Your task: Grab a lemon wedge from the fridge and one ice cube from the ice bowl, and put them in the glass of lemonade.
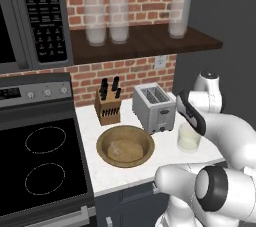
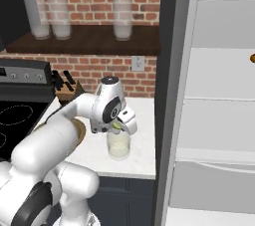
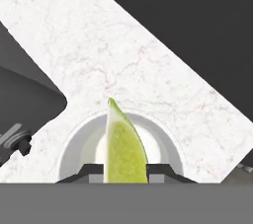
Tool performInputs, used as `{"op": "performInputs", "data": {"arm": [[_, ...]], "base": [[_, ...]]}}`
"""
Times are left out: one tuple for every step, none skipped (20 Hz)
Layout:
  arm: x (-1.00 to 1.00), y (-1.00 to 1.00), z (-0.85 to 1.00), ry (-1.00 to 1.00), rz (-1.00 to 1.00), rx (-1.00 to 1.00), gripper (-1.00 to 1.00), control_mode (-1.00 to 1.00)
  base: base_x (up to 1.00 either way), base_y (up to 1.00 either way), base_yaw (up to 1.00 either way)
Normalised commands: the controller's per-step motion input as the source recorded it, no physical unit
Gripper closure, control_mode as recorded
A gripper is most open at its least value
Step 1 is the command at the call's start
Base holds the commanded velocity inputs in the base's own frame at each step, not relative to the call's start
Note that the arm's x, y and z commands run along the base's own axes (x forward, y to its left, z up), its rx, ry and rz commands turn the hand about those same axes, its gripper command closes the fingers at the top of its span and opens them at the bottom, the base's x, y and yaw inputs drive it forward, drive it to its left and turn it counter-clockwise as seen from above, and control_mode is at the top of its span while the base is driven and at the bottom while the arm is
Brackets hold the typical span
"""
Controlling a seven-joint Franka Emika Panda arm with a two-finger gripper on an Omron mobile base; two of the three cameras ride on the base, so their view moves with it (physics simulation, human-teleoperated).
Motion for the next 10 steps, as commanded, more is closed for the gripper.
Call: {"op": "performInputs", "data": {"arm": [[-0.16,0.00,-0.13,-0.03,0.00,0.00,1.00,-1.00],[-0.21,0.00,-0.01,-0.05,0.00,0.00,1.00,-1.00],[-0.21,0.00,0.00,-0.04,0.00,0.00,1.00,-1.00],[-0.13,0.00,0.00,-0.04,0.00,0.00,1.00,-1.00],[-0.06,0.00,0.00,-0.03,0.00,0.00,1.00,-1.00],[-0.06,0.00,0.00,-0.03,0.00,0.00,1.00,-1.00],[-0.13,0.00,0.00,-0.05,0.00,0.00,1.00,-1.00],[-0.19,0.00,0.00,-0.09,0.00,0.00,1.00,-1.00],[-0.19,0.00,0.00,-0.10,0.00,0.00,1.00,-1.00],[-0.15,0.00,0.03,-0.12,0.00,0.00,1.00,-1.00]], "base": [[0.00,0.00,0.00],[0.00,0.00,0.00],[0.00,0.00,0.00],[0.00,0.00,0.00],[0.00,0.00,0.00],[0.00,0.00,0.00],[0.00,0.00,0.00],[0.00,0.00,0.00],[0.00,0.00,0.00],[0.00,0.00,0.00]]}}
